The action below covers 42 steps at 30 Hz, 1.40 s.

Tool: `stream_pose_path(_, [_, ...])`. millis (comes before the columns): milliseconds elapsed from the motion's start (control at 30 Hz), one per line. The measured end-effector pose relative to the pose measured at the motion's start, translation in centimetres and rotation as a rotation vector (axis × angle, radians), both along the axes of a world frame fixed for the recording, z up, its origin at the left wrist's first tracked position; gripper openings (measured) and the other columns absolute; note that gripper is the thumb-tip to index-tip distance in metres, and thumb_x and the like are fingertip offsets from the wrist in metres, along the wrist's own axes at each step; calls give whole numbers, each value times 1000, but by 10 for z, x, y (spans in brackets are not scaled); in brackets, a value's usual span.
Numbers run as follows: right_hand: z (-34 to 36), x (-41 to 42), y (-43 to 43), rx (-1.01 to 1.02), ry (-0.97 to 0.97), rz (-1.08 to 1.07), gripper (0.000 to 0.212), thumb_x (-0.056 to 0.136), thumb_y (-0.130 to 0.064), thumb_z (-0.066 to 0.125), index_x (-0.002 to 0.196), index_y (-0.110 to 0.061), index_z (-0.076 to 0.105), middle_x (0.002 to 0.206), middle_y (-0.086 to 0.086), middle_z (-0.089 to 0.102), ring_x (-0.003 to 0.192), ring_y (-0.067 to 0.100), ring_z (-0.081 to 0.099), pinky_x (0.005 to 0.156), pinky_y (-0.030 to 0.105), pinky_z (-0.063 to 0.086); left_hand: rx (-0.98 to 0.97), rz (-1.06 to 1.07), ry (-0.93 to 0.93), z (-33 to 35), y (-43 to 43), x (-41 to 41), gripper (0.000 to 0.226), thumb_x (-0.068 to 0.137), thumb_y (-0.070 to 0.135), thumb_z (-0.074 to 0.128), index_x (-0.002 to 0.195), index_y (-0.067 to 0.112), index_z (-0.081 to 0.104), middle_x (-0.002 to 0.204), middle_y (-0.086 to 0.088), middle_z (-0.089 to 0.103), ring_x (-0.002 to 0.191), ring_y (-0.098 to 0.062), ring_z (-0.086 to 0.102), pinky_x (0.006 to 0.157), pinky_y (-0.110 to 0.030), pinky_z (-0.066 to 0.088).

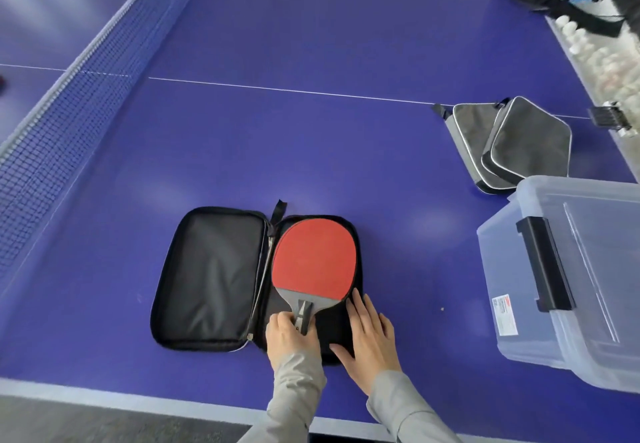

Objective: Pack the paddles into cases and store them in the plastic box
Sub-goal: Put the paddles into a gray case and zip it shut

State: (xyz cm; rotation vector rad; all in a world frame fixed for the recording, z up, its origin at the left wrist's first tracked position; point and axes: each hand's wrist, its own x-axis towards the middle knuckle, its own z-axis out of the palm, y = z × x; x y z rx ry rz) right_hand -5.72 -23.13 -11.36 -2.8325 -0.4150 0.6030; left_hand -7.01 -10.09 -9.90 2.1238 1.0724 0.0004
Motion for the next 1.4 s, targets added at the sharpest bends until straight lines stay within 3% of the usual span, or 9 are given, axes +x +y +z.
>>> stream_pose_path(433, [-8, -1, 0, -17, -30, -15, 78, 90, -56, 39, 150, -23, 1, 156, -10, -18, 144, 11, -16, 117, 36, 2, -70, 75, 35, -13, -11, 9, 30, 76, 22, 72, 93, 4, 54, 100, -11, 53, 101, -30, 47, 81, -30, 33])
stream_pose_path(567, [-5, -1, -2, -28, -34, 7, 78, 91, -58, 35, 150, -24, -1, 155, -10, -21, 145, 10, -15, 117, 35, 3, -149, -32, 129, -5, -1, 7, 48, 72, 32, 77, 106, 8, 53, 108, -5, 47, 110, -24, 44, 87, -29, 37])
stream_pose_path(700, [-2, -4, -8, -33, -40, 25, 77, 92, -61, 29, 150, -24, -3, 151, -11, -26, 145, 10, -14, 117, 31, 3, -261, -133, 15, 7, 21, -6, 55, 70, 37, 79, 114, 13, 55, 108, 2, 45, 109, -20, 49, 96, -33, 42])
stream_pose_path(900, [-2, -13, -18, -59, -18, 5, 78, 91, -64, 24, 149, -24, -11, 150, -13, -28, 138, 5, -26, 116, 27, -3, 232, 20, -118, 12, 136, -33, 66, 66, 29, 85, 121, 6, 57, 129, -14, 48, 118, -36, 43, 96, -49, 34])
stream_pose_path(1033, [-2, -15, -17, -75, -2, -23, 79, 91, -64, 25, 149, -22, -8, 151, -11, -24, 136, 4, -27, 116, 25, -5, 184, 199, 98, 5, 206, -44, 79, 74, 37, 77, 137, 4, 42, 142, -14, 36, 129, -38, 31, 107, -52, 24])
stream_pose_path(1133, [-2, -14, -14, -78, 3, -40, 78, 92, -63, 26, 150, -21, -6, 149, -13, -24, 136, 4, -26, 116, 26, -6, 83, 65, 167, 3, 224, -48, 62, 79, 36, 73, 130, 7, 52, 140, -11, 39, 128, -34, 31, 108, -48, 24])
stream_pose_path(1267, [0, -14, -12, -59, 12, -57, 77, 93, -60, 30, 150, -21, -4, 152, -13, -19, 137, 3, -24, 116, 26, -5, -110, 39, 42, 5, 228, -55, 52, 74, 20, 62, 125, 8, 54, 132, -12, 47, 118, -32, 45, 96, -44, 41])
stream_pose_path(1333, [2, -15, -10, -34, 15, -78, 75, 94, -55, 34, 150, -20, -1, 156, -10, -13, 139, 5, -21, 117, 28, -3, -285, 131, -83, 9, 226, -62, 45, 82, -1, 53, 120, 23, 52, 122, -5, 56, 104, -24, 54, 66, -34, 52])
stream_pose_path(1400, [5, -16, -6, -13, 30, -110, 74, 94, -49, 38, 150, -21, 0, 158, -8, -11, 142, 6, -18, 118, 31, -2, -373, 142, -161, 17, 222, -68, 56, 84, -10, 45, 106, 41, 52, 108, 4, 62, 93, -16, 57, 46, -19, 47])
